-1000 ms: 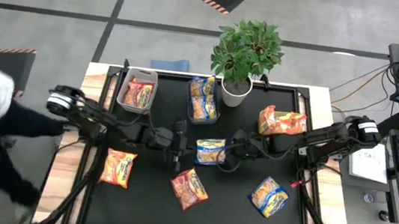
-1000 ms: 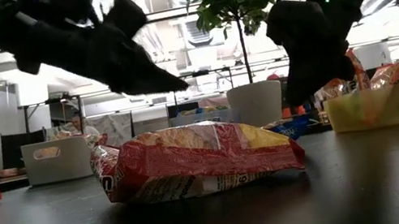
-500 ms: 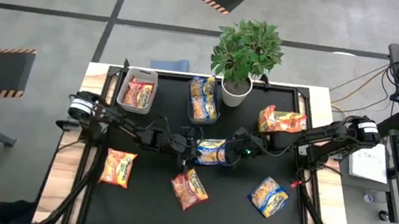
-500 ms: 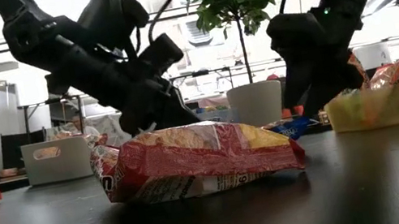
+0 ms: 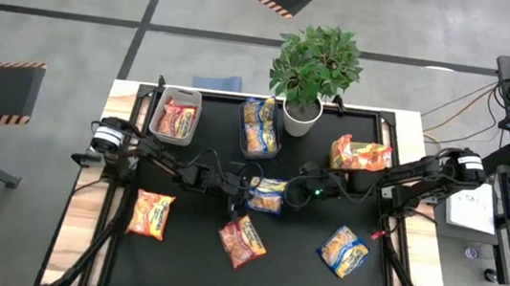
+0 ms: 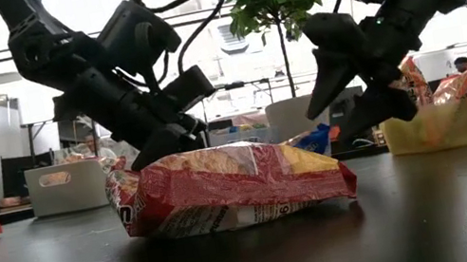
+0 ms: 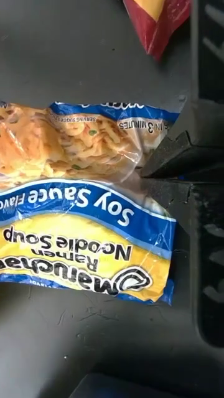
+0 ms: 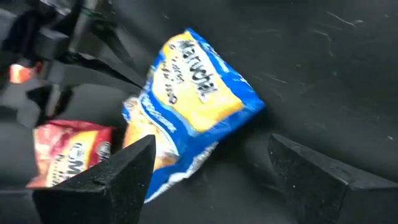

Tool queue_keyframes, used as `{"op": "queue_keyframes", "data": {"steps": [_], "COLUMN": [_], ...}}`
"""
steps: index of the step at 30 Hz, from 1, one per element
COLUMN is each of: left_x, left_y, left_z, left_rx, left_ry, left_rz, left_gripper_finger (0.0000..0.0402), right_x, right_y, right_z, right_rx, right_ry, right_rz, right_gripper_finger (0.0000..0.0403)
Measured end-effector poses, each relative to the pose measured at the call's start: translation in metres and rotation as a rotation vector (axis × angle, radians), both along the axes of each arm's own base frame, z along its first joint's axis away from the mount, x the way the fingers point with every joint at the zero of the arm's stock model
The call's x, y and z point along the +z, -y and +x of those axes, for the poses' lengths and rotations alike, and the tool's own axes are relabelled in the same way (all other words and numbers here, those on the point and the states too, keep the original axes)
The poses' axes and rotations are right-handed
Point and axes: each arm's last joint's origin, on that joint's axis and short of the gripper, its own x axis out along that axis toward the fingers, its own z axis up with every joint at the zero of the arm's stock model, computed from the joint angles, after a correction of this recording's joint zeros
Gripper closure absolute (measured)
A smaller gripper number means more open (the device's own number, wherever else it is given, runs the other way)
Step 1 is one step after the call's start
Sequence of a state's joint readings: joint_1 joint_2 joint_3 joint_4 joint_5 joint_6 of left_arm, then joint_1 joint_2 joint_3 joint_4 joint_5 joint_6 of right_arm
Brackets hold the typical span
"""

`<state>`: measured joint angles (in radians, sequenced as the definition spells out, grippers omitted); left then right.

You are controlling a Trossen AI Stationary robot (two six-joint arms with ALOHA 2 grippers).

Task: Sort Maruchan noodles
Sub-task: Put the blue noodle pack into the black bin

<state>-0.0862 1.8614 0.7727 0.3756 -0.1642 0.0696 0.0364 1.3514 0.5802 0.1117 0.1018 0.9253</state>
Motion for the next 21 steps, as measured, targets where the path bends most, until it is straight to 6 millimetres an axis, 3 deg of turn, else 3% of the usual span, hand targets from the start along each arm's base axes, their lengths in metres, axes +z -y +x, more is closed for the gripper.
{"op": "queue_keyframes", "data": {"steps": [7, 15, 21], "left_x": [0.0, 0.0, 0.0], "left_y": [-0.001, -0.001, -0.001], "left_z": [0.0, 0.0, 0.0], "left_rx": [0.006, 0.007, 0.01], "left_ry": [-0.001, 0.001, 0.004], "left_rz": [-0.003, -0.003, -0.007], "left_gripper_finger": [0.0402, 0.0402, 0.0402], "right_x": [-0.01, -0.027, -0.036], "right_y": [0.0, -0.005, -0.005], "right_z": [0.006, 0.027, 0.037], "right_rx": [-0.009, 0.065, 0.06], "right_ry": [0.014, 0.141, 0.14], "right_rz": [0.018, 0.064, 0.058], "right_gripper_finger": [0.0104, 0.0103, 0.0122]}}
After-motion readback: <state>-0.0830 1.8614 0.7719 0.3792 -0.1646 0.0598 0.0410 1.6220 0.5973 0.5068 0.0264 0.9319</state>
